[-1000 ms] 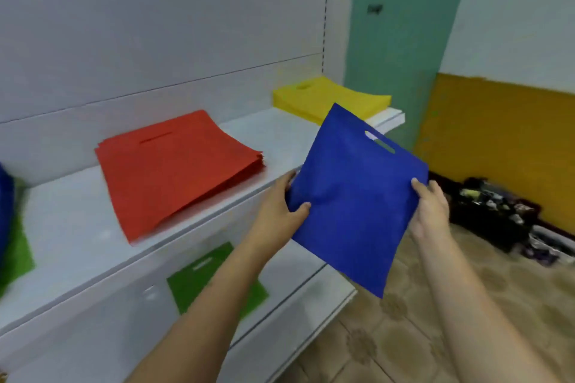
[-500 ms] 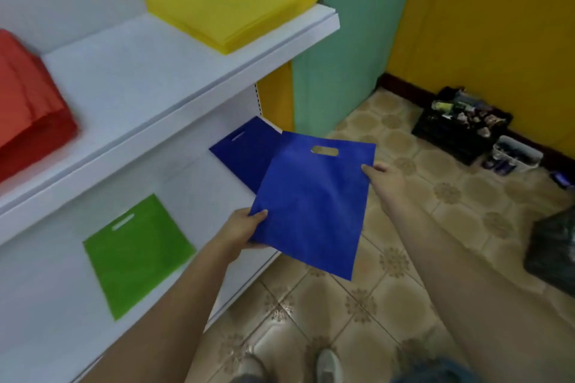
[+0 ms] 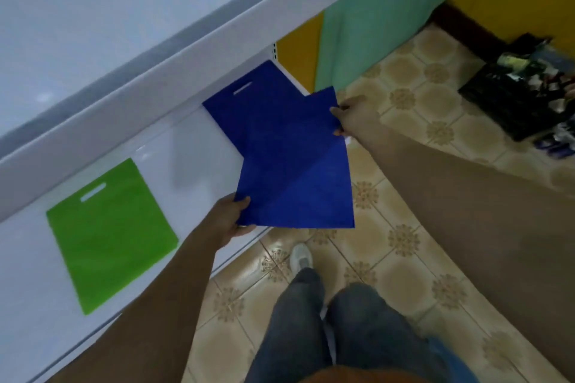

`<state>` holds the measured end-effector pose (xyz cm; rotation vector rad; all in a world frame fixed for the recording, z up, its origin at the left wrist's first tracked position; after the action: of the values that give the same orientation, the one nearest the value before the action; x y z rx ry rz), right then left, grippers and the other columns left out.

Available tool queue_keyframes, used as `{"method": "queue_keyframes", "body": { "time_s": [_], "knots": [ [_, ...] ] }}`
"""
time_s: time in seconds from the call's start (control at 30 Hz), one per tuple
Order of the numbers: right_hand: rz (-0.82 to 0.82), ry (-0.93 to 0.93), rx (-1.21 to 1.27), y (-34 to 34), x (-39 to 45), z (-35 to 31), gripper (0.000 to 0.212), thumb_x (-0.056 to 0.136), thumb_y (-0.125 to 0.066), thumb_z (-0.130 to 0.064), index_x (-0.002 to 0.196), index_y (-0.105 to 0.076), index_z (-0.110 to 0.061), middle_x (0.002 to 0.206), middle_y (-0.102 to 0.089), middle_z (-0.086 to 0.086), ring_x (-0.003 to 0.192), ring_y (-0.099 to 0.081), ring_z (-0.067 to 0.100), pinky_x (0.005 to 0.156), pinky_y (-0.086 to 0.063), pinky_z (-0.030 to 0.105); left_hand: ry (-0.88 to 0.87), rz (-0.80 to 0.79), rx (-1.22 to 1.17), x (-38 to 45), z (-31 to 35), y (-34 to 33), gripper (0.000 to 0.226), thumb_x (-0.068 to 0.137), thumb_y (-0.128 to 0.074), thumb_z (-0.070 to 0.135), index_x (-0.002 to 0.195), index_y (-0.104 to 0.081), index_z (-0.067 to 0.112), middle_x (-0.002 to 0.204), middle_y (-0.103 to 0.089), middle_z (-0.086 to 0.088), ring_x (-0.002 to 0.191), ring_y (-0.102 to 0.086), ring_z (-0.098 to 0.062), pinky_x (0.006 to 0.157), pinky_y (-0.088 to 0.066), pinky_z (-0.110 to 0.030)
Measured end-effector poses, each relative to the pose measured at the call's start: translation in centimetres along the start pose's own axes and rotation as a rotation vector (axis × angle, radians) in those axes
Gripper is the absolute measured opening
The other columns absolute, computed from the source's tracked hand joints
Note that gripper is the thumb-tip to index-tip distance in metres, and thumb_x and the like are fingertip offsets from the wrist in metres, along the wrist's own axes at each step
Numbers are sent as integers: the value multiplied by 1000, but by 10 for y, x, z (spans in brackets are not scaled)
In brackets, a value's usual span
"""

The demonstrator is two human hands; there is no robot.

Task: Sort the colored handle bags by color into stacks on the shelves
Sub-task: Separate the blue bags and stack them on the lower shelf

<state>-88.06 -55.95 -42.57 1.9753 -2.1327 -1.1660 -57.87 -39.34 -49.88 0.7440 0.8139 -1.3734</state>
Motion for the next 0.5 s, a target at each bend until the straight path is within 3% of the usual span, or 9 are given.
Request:
{"method": "queue_keyframes", "body": {
  "time_s": [0.13,0.23,0.3,0.37,0.43,0.5],
  "knots": [
    [-100,20,119,-21,51,-34,9,95,-61,-18,96,-63,-9,95,-67,14,70,-69,19,71,-60,29,-7,110,-256,32,6,4,28,100,-55,16,128,-57,12,127,-59,-9,107,-61,-29,53,-55,-25],
    [-190,66,186,-39,73,-62,43,97,-59,-18,137,-48,-7,95,-62,10,63,-64,11,61,-55,18,-37,111,-453,55,17,-7,26,100,-53,13,126,-56,11,129,-57,-11,107,-62,-31,52,-56,-26],
    [-265,98,42,-57,87,-67,63,98,-56,-30,151,-28,-11,126,-55,12,95,-63,20,82,-54,26,-88,141,-531,73,30,-12,21,100,-53,12,121,-57,11,132,-56,-13,103,-61,-29,52,-56,-25],
    [-305,130,-239,-72,101,-48,72,98,-52,-41,154,-17,-12,154,-32,12,132,-43,30,107,-39,36,-119,182,-595,90,42,-17,27,100,-53,12,127,-55,11,135,-54,-12,106,-59,-29,53,-56,-25],
    [-327,128,-402,-81,110,-18,75,97,-51,-46,154,-17,-11,159,-22,12,141,-30,32,114,-30,39,-144,206,-633,103,51,-24,29,101,-52,13,130,-54,11,136,-53,-11,111,-58,-30,55,-57,-26],
    [-343,116,-411,-87,113,8,72,96,-54,-44,152,-23,-10,155,-28,13,137,-36,33,110,-35,39,-171,222,-647,113,57,-30,26,101,-51,12,127,-56,11,135,-53,-11,111,-59,-31,58,-58,-27]
  ]
}}
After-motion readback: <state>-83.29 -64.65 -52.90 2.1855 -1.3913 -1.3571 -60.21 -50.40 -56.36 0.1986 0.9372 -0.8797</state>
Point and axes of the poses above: each hand's wrist, its own x-axis towards the middle knuckle, its own y-axis out of the back of the hand, z = x × y, the point moved 10 cm from there along x, towards the middle knuckle
